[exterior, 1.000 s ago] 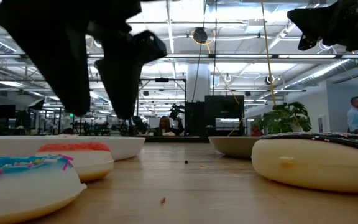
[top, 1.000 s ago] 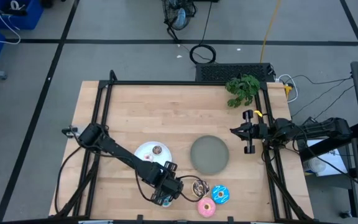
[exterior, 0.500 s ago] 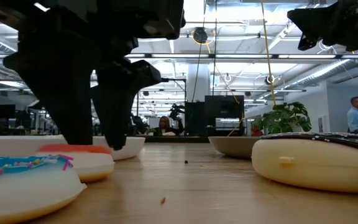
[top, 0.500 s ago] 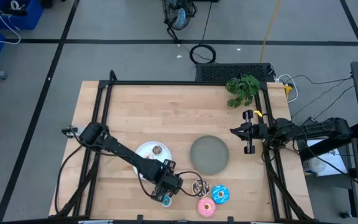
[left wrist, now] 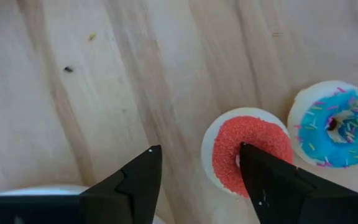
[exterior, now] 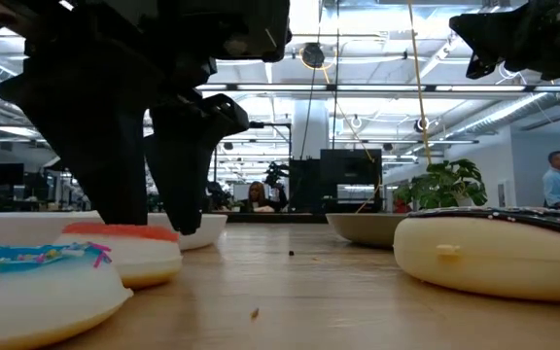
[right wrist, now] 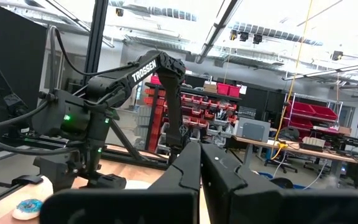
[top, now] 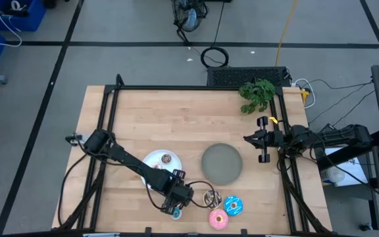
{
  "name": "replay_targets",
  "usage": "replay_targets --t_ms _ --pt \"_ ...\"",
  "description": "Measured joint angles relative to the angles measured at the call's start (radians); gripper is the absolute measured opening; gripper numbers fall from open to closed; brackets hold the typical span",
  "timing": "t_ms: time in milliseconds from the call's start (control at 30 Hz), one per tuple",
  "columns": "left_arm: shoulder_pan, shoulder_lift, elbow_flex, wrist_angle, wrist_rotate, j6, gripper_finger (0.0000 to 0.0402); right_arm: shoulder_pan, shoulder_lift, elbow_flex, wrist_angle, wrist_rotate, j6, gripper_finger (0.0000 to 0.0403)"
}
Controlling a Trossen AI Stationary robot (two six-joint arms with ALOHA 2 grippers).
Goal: Pick & Place donuts
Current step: Put the mini orange donut on the white plate
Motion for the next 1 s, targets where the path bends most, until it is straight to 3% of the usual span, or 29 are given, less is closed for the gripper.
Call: replay_targets --t_ms 367,1000 --pt "0.000 0.000 0.005 -0.019 0.077 -0.025 0.0245 0.000 0.000 0.000 0.000 0.000 0.000 0.0000" --pt "0.003 -0.005 -0.118 0.138 0.085 -0.052 0.0161 0.000 0.000 0.000 0.000 0.000 -0.002 0.0000"
